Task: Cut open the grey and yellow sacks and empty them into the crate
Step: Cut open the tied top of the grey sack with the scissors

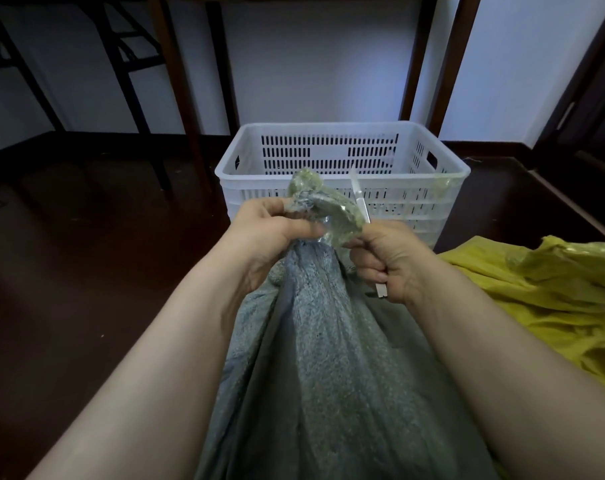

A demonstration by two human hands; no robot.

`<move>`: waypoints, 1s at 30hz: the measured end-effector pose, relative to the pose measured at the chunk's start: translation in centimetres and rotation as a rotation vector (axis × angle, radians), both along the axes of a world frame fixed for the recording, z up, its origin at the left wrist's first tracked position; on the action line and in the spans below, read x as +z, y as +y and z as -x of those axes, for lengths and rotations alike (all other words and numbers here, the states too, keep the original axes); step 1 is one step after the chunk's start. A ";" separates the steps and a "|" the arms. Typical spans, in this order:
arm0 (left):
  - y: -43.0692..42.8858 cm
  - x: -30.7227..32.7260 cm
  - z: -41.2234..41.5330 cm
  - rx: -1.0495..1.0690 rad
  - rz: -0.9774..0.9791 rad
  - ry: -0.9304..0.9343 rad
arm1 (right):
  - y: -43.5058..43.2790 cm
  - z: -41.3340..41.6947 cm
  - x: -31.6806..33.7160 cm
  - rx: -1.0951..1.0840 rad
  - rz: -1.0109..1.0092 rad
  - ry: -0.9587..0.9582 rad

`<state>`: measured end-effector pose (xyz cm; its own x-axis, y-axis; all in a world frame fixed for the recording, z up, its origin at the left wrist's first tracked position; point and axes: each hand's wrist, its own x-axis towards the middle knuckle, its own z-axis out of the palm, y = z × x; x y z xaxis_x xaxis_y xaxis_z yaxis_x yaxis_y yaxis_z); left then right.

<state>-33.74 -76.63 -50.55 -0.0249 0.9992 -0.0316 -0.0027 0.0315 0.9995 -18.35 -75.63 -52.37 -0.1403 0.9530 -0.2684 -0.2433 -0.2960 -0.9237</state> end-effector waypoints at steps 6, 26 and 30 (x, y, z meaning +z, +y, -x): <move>-0.1 -0.4 -0.5 -0.007 -0.042 0.107 | 0.1 -1.2 1.3 0.182 0.009 0.076; -0.9 0.7 1.9 -0.006 0.099 0.272 | 0.5 -1.5 0.6 -0.094 -0.085 -0.220; -0.7 0.6 1.6 0.028 0.082 0.285 | 0.1 -1.2 1.2 0.065 -0.084 -0.349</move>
